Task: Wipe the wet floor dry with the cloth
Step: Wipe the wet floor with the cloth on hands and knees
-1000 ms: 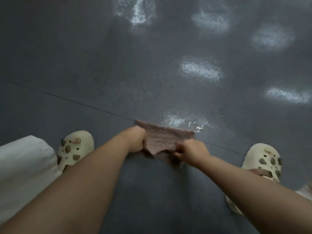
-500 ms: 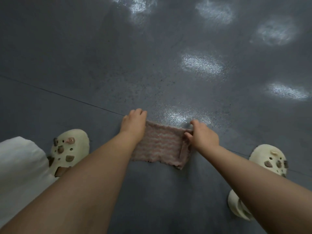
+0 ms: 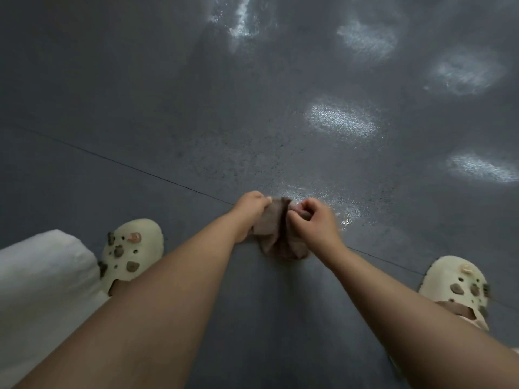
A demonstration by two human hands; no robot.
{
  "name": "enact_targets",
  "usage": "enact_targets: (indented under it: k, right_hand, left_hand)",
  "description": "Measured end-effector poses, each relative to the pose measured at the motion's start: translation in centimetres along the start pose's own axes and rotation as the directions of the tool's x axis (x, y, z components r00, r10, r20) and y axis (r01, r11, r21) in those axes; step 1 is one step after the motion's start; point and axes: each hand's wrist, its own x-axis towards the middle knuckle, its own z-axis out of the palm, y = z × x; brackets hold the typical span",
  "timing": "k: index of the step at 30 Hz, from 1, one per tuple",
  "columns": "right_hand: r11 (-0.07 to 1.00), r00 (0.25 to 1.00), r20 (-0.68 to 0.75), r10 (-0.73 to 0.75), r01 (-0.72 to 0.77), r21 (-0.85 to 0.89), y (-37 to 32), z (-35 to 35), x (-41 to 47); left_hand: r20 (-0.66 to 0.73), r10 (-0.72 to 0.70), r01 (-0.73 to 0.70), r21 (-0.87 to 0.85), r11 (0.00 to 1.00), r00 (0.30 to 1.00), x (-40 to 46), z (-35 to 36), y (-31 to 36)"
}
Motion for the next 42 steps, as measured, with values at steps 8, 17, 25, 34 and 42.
enact_targets:
  k: [8, 17, 25, 34, 42]
  right_hand:
    - [0.988, 0.961, 0.227, -0.156, 0.15, 0.044, -3.7, 3.0, -3.0]
    - [0.988, 0.988, 0.097, -0.121, 0.13, -0.09, -5.5, 1.8, 1.7]
    - [0.864, 0.983, 0.144, -0.117, 0.173, -0.472, -3.1, 1.9, 5.8]
    - [0.601, 0.99, 0.141, -0.016, 0.122, -0.789, -0.2, 4.6, 7.4]
    - [0.58, 0.987, 0.162, -0.02, 0.143, -0.802, 1.4, 5.2, 7.6]
  left_hand:
    - [0.069, -0.151, 0.164, -0.256, 0.953, 0.986, -1.5, -3.4, 0.5]
    - [-0.162, 0.65, -0.191, 0.879, 0.438, 0.743, -1.6, -9.1, 4.6]
    - [-0.21, 0.512, -0.16, 0.795, 0.585, 0.833, 2.4, -6.5, -1.2]
    - [-0.484, 0.253, 0.228, 0.73, 0.645, 0.838, 7.5, -2.4, -2.6]
    - [-0.554, 0.339, 0.263, 0.74, 0.619, 0.761, 12.6, -12.6, 0.4]
